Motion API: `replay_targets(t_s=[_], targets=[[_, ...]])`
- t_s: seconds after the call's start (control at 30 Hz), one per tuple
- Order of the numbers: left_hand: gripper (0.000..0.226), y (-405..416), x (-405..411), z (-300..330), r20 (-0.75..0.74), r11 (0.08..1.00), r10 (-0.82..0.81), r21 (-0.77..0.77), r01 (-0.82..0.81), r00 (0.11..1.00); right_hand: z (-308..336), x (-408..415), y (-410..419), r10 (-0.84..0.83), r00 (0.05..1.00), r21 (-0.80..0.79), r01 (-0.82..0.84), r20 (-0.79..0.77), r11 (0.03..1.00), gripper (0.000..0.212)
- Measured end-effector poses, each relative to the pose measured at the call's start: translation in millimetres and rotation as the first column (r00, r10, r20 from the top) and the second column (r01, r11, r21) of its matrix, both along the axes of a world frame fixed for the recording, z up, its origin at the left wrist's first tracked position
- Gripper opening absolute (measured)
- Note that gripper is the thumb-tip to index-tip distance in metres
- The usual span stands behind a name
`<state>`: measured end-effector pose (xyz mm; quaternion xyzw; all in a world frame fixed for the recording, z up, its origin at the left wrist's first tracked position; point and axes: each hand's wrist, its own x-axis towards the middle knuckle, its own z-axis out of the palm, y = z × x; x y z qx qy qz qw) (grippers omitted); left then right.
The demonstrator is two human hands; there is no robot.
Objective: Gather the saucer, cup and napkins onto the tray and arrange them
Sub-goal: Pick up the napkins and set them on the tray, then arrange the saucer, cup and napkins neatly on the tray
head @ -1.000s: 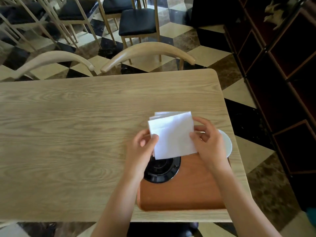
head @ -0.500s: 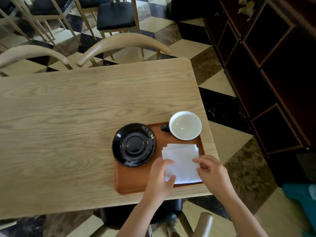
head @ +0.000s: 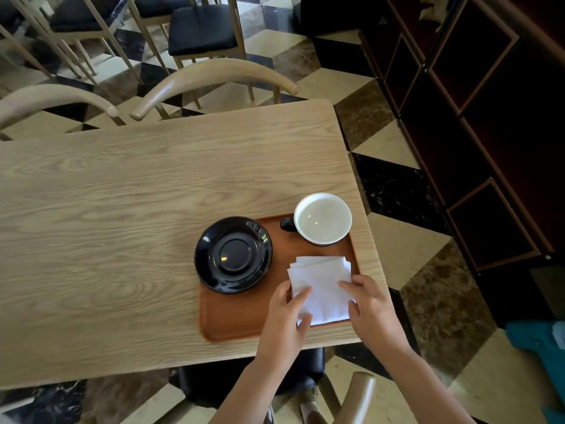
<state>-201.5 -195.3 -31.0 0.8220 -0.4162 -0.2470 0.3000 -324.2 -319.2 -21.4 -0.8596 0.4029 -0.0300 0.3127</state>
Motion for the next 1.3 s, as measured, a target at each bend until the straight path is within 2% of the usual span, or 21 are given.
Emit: replay_targets(t_s=[0.07,0.17,0.3,0.5,0.6,0.73,0.83,0.9,0.97,1.1,1.17,1.3], targets=[[0.044,4.2,-1.0,-0.8,0.134,1.0,0.006,0.0,-0.006,0.991,1.7,-3.0,1.5,0.055,0.998,-0.136,-0.056,-0.011,0.989,0.035],[0.042,6.5,-0.3,-1.9,0.289,0.997,-0.082,0.013,0.082,0.954,0.3,-7.3,-2.0,0.204,0.978,-0.317,-0.21,-0.052,0.925,0.042],[0.044,10.8,4.5,-7.1,0.388,0.973,-0.229,0.128,0.194,0.893,-6.2,-10.2,-5.8,0.345,0.932,-0.353,-0.363,-0.114,0.862,0.053],[0.047,16.5,8.7,-13.0,0.419,0.952,-0.299,0.189,0.24,0.857,-5.4,-10.4,-2.4,0.344,0.927,-0.361,-0.376,-0.152,0.853,0.054],[0.048,18.7,9.3,-13.1,0.385,0.939,-0.326,0.24,0.247,0.864,-1.1,-8.1,3.0,0.322,0.928,-0.375,-0.371,-0.187,0.85,0.055],[0.052,17.5,14.4,-4.4,0.351,0.907,-0.386,0.312,0.282,0.853,12.2,3.7,8.6,0.236,0.961,-0.397,-0.276,-0.147,0.875,0.049],[0.053,23.3,23.0,9.5,0.421,0.939,-0.311,0.276,0.206,0.852,18.7,27.3,18.9,0.233,0.969,-0.396,-0.245,-0.078,0.885,0.048],[0.052,36.0,32.7,13.4,0.47,0.968,-0.207,0.226,0.11,0.858,20.1,47.7,28.5,0.292,0.955,-0.39,-0.29,-0.054,0.874,0.051],[0.052,53.3,44.1,11.8,0.482,0.971,-0.133,0.239,0.016,0.866,18.2,68.6,36.6,0.375,0.925,-0.397,-0.366,-0.057,0.842,0.055],[0.055,80.7,65.3,5.5,0.443,0.911,-0.104,0.401,-0.093,0.891,6.6,102.4,46.9,0.509,0.813,-0.368,-0.582,-0.282,0.725,0.06],[0.055,86.2,70.7,3.8,0.429,0.903,-0.109,0.421,-0.091,0.897,-2.1,109.7,48.9,0.533,0.772,-0.295,-0.629,-0.346,0.719,0.059],[0.054,87.9,71.6,4.6,0.431,0.908,-0.109,0.41,-0.087,0.896,-4.4,106.3,50.9,0.531,0.785,-0.308,-0.616,-0.32,0.725,0.056]])
